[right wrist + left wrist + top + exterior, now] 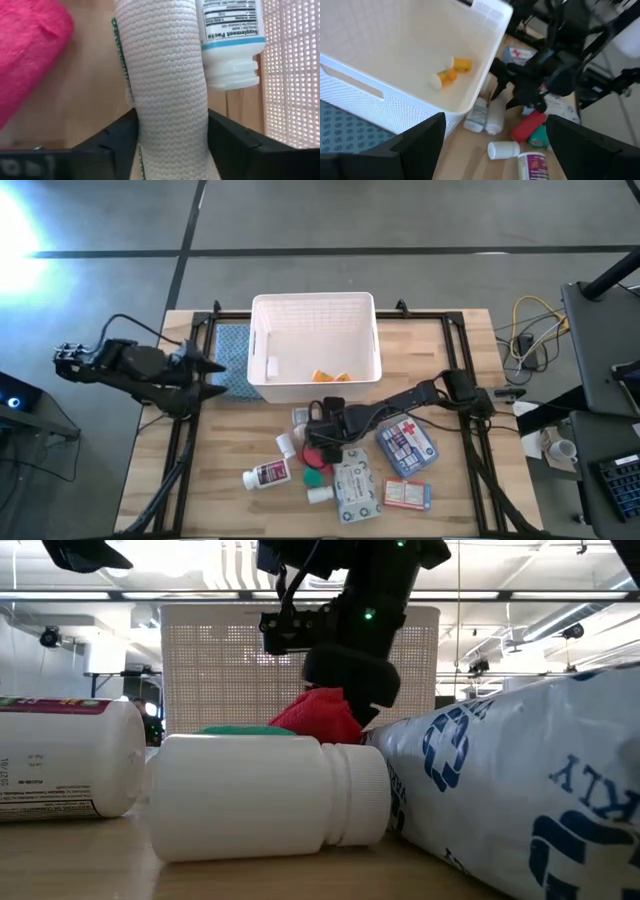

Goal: Pick & place medical supplies in basket/bin
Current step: Put the rolled white bandage into the white container

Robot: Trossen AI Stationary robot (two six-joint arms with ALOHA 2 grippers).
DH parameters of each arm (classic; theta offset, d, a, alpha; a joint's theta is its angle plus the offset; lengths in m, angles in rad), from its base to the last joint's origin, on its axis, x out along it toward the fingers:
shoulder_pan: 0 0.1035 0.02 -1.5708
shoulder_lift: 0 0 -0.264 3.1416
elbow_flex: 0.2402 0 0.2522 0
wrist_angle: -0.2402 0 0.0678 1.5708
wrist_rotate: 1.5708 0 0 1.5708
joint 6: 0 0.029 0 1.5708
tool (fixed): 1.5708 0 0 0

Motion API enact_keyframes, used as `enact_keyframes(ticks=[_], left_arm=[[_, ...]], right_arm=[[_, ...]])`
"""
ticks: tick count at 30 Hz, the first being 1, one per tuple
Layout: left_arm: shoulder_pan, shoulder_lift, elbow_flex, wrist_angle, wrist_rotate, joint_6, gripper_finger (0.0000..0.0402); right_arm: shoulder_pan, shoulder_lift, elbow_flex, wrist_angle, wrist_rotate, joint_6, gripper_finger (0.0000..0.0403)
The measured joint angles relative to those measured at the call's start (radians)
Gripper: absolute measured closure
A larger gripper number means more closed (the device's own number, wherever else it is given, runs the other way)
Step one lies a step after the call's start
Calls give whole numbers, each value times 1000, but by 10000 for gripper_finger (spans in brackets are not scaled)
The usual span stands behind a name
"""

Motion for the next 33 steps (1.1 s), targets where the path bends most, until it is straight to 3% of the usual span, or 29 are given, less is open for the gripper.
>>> enact_keyframes(ticks=[5, 8, 12, 14, 17, 21, 28, 33], left_arm=[[0, -18, 0, 0, 0, 0, 80], [0, -25, 0, 0, 0, 6, 80], [0, -36, 0, 0, -16, 32, 80], [0, -36, 0, 0, -26, 37, 80], [0, -35, -1, 0, -34, 52, 80], [0, -34, -3, 0, -44, 53, 80], [0, -24, -3, 1, -50, 27, 79], [0, -16, -4, 1, -50, -5, 79]], right_arm=[[-6, -10, 23, -59, -102, 159, 269], [-5, -28, 100, -176, -172, 244, 296], [7, -83, 250, -296, -178, 248, 311], [8, -112, 336, -327, -143, 253, 312], [8, -163, 451, -340, 57, 271, 310], [-27, -229, 548, -344, 416, 268, 298], [-240, -226, 559, -443, 325, 319, 229], [-289, -227, 551, -450, 324, 318, 158]])
